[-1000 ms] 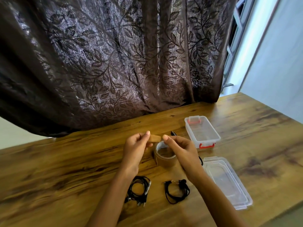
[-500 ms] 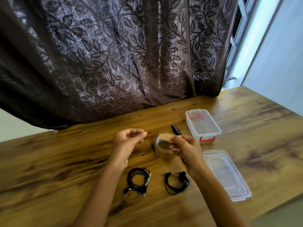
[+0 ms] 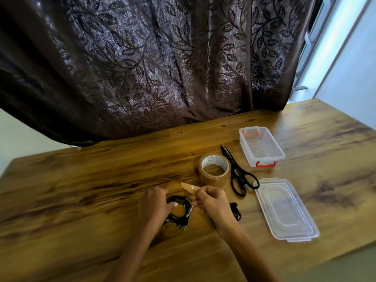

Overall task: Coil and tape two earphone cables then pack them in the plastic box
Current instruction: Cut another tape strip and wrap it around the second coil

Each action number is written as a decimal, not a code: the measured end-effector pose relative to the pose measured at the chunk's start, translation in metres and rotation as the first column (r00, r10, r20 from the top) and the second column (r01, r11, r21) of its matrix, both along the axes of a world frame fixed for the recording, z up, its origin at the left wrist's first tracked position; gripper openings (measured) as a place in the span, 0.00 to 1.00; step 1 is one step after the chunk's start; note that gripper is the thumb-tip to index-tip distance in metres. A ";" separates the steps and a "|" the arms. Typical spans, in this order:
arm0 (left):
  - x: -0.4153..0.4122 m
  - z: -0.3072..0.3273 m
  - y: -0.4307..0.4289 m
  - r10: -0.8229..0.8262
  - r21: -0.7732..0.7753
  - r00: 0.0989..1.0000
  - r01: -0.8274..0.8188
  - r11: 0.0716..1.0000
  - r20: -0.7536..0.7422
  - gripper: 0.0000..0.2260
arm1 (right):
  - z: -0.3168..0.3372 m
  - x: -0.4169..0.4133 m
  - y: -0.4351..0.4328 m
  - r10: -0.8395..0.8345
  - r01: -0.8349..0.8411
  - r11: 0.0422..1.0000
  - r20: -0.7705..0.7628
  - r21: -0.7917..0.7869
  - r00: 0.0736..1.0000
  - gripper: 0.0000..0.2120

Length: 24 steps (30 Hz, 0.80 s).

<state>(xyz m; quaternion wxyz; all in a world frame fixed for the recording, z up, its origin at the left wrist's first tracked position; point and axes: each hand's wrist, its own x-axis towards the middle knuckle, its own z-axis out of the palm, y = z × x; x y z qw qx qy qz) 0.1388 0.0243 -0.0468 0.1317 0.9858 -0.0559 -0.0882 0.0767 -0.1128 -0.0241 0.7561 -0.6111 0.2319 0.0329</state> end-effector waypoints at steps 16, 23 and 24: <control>-0.012 -0.028 0.005 -0.355 0.154 0.901 0.326 0.933 0.248 0.08 | -0.017 -0.004 0.004 0.009 -0.012 0.999 -0.045 -0.051 0.999 0.07; -0.004 -0.033 0.004 -0.309 0.036 0.935 0.308 0.951 0.174 0.10 | -0.020 -0.004 0.007 0.017 -0.019 0.999 -0.025 -0.049 1.000 0.05; -0.004 -0.030 0.005 -0.288 0.000 0.945 0.291 0.957 0.155 0.09 | -0.020 -0.004 0.007 0.015 -0.016 0.999 -0.018 -0.046 1.000 0.06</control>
